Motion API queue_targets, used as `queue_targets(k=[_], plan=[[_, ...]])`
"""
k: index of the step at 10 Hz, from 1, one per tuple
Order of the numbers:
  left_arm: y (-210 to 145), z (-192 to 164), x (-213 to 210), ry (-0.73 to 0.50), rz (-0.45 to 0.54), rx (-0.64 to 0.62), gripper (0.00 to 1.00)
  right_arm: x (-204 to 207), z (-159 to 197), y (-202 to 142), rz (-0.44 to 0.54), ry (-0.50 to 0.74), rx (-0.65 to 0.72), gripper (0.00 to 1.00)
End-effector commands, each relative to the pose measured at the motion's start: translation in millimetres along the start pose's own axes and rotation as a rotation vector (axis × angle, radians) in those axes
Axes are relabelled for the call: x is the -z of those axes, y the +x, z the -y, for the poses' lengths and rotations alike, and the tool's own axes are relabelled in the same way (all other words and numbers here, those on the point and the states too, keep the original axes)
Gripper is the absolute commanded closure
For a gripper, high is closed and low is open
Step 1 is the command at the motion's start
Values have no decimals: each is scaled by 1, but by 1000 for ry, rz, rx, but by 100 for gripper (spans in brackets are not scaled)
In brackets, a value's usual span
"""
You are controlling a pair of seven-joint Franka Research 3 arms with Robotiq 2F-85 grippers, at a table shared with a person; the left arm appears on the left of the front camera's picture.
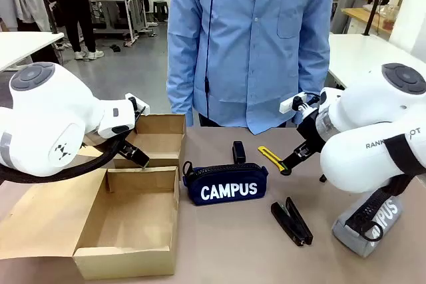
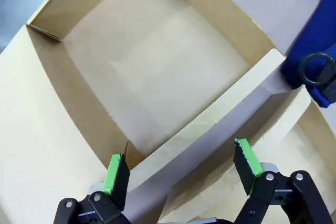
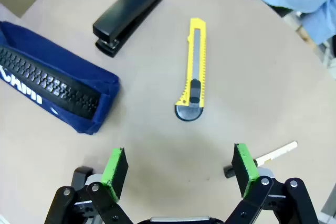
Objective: Place items inside the box.
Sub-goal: Pick up a Pencil pouch or Stapler and place it inside the Mailer Box closest to the robot.
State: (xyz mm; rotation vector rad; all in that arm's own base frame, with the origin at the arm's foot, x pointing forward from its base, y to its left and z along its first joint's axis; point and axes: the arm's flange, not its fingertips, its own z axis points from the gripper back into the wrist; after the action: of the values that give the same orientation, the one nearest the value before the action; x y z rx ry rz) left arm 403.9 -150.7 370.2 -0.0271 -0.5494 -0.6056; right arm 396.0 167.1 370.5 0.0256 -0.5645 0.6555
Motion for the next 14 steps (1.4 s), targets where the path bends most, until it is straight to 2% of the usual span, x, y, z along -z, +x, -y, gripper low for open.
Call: queue_targets(k=[1,14], plan=[[0,0,0,0,0,0,0,0,0,0,0,0,0,0],[0,0,0,0,0,0,0,0,0,0,0,0,0,0]])
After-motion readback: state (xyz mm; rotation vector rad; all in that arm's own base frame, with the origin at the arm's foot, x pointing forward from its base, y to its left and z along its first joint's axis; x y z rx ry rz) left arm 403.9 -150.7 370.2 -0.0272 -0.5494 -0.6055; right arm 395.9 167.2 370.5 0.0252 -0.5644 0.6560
